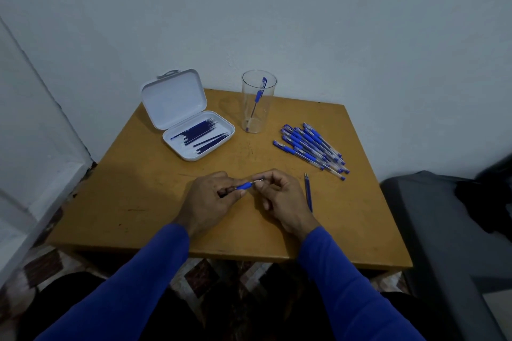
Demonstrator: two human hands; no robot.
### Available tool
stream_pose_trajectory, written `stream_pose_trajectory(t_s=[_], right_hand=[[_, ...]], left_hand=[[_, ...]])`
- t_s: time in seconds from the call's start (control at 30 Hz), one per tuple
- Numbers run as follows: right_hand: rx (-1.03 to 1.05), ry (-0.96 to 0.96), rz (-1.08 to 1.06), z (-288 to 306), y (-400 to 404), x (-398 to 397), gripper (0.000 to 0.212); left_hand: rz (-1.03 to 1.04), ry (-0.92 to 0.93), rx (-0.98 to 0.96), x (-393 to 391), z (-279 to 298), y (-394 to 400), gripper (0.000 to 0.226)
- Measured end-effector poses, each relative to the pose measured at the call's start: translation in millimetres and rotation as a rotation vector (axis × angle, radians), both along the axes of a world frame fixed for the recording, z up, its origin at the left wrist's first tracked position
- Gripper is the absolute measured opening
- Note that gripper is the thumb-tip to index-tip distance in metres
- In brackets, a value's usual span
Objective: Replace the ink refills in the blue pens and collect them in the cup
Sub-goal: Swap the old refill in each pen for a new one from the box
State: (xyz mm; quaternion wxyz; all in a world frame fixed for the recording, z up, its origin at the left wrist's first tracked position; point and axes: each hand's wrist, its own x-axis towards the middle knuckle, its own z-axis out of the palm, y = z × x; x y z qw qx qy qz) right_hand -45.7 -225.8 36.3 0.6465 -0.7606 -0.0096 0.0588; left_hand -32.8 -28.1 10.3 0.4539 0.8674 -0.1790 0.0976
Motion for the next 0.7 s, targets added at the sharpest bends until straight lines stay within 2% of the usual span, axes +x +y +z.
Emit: stream_pose_trajectory(t_s=[0.13,0.2,0.43,0.63,0.7], right_hand=[[-0.116,0.007,-0.033,3.2,4.2,0.1,0.045],[-0.109,0.011,-0.057,3.2,6.7,-0.4,0.05],[0.036,-0.002,-0.063,2.0,3.6,-0.4,0.031],[0.054,0.0,-0.034,2.3,0.1,-1.0,0.012],[0.072,-0.012,-0.017,3.8,-0.3,-2.1,0.012]], left_hand=[[0.003,0.003,0.012,-1.0,-0.1,-0.3,0.031],[0.008,0.004,0.027,0.0,-0.2,-0.2,0.03],[0.003,0.012,-0.006,0.1,0.8,0.1,0.029],[0.015,0.013,0.035,-0.2,1.3,-1.0,0.03],[0.015,0.019,0.025,-0.5,1.6,-1.2,0.03]])
